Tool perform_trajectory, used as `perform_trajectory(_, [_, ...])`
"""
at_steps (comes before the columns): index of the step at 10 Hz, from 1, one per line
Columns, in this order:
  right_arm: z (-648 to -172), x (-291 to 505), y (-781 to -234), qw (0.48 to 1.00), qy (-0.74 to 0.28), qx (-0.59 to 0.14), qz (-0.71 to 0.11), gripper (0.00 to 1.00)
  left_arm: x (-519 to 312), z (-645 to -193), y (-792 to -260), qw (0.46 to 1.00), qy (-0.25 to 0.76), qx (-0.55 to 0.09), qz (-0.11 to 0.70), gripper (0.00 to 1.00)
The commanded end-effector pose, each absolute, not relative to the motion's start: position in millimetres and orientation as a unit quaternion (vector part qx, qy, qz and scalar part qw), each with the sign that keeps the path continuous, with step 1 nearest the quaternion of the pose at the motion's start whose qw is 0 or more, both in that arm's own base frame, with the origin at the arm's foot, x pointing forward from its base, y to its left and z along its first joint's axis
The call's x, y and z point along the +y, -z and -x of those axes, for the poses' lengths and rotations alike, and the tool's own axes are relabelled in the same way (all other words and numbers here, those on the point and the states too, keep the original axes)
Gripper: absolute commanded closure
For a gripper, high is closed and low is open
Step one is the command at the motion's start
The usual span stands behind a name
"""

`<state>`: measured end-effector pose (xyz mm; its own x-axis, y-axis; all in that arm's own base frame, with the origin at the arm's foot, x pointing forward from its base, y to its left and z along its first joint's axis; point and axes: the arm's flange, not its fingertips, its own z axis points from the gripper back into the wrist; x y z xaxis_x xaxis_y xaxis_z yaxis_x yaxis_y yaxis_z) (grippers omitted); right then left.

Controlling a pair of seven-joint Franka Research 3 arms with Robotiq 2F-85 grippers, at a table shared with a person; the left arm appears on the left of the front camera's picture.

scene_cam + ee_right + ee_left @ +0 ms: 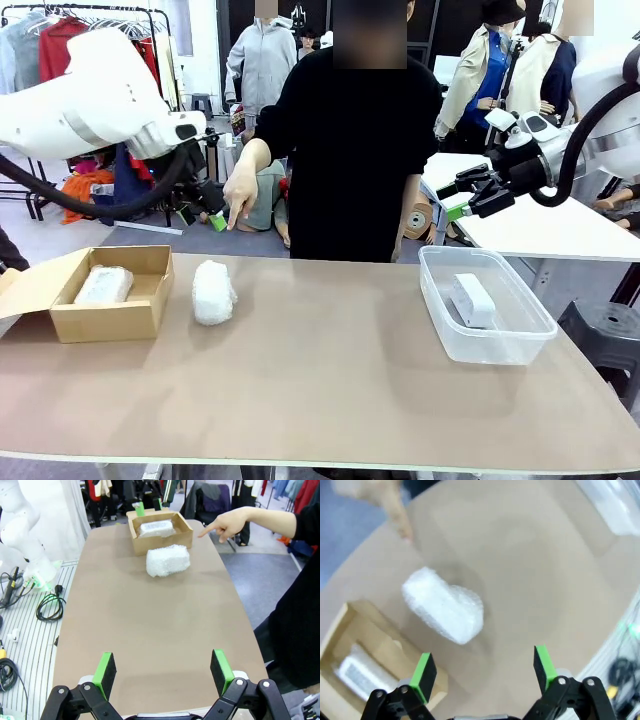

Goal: Separate and place wrapped and unwrapped clocks.
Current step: Pick up the Digital clock indicated by the person.

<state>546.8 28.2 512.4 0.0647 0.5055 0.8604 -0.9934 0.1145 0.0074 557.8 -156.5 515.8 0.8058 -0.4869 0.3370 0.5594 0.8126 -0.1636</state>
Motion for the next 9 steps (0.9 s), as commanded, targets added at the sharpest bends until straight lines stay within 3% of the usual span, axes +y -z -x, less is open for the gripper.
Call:
perform_trajectory(1, [-546, 28, -514, 0.649, -0.578, -0.368, -0.331, 0.0, -177, -565, -505, 0.975, 0.183, -0.123, 0.033, 0.0])
perform_trajectory(5, [-546, 28, -514, 0.649, -0.578, -0.368, -0.331, 0.0, -202, -593, -453, 0.991, 0.089, -0.104, -0.003, 0.0])
perform_trajectory(9, [-546, 28, -514, 0.649, -0.578, -0.368, -0.331, 0.0, -201, -614, -410, 0.993, 0.066, -0.095, -0.031, 0.0])
